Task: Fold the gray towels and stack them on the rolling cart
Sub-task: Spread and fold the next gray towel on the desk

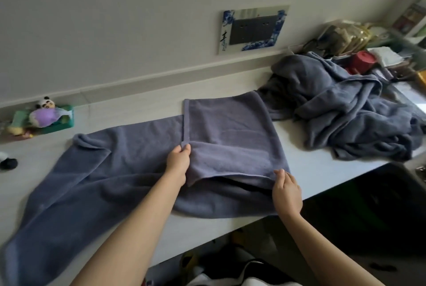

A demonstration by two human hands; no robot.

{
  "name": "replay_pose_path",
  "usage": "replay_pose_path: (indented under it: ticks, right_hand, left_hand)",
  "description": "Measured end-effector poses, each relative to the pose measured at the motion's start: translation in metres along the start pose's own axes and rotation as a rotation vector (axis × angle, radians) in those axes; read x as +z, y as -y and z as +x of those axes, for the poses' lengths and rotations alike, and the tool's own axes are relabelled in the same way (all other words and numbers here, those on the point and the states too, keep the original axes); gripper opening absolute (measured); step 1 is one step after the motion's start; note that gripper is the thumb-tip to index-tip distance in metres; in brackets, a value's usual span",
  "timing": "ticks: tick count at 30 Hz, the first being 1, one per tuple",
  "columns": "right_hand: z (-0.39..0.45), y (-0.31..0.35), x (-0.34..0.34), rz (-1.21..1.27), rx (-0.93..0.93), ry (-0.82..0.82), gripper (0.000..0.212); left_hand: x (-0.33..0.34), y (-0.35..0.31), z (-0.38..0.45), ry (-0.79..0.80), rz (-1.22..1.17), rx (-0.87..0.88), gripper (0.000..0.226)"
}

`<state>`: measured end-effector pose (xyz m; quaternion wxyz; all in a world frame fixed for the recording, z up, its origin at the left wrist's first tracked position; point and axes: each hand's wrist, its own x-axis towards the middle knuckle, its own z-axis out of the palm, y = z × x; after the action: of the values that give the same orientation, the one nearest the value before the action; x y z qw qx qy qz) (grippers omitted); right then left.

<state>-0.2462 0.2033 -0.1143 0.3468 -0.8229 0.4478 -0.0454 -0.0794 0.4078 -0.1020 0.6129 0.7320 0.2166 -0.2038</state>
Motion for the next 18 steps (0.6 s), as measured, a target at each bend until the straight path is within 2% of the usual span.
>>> replay_pose_path:
  ticks: [2, 6, 8, 10, 12, 14, 16, 18]
  right_hand:
    - [0.005, -0.007, -0.002, 0.026, 0.051, 0.005, 0.056]
    - [0.019, 0.014, -0.007, 0.122, -0.017, 0.004, 0.054]
    - [0.024, 0.038, -0.008, 0.126, -0.108, 0.016, 0.05]
    - [0.025, 0.061, -0.002, 0.053, -0.241, 0.012, 0.058]
    - [0.016, 0.082, 0.009, -0.049, -0.389, -0.062, 0.068]
    - [-0.001, 0.097, 0.021, -0.089, -0.505, -0.153, 0.062]
    - [-0.018, 0.106, 0.037, -0.092, -0.586, -0.138, 0.06]
    - [-0.029, 0.106, 0.058, -0.122, -0.625, 0.0, 0.056]
  left_hand:
    - [0.0, -0.005, 0.001, -0.03, 0.01, 0.047, 0.041]
    - [-0.016, -0.034, 0.007, -0.142, -0.006, 0.157, 0.043]
    - [-0.04, -0.055, 0.015, -0.197, -0.048, 0.246, 0.041]
    - [-0.078, -0.075, 0.019, -0.292, -0.084, 0.341, 0.038]
    - [-0.122, -0.088, 0.014, -0.423, -0.111, 0.412, 0.039]
    - [-0.165, -0.086, 0.002, -0.537, -0.137, 0.47, 0.039]
    - [-0.202, -0.063, -0.008, -0.66, -0.061, 0.454, 0.035]
    - [-0.23, -0.022, -0.013, -0.734, 0.105, 0.299, 0.037]
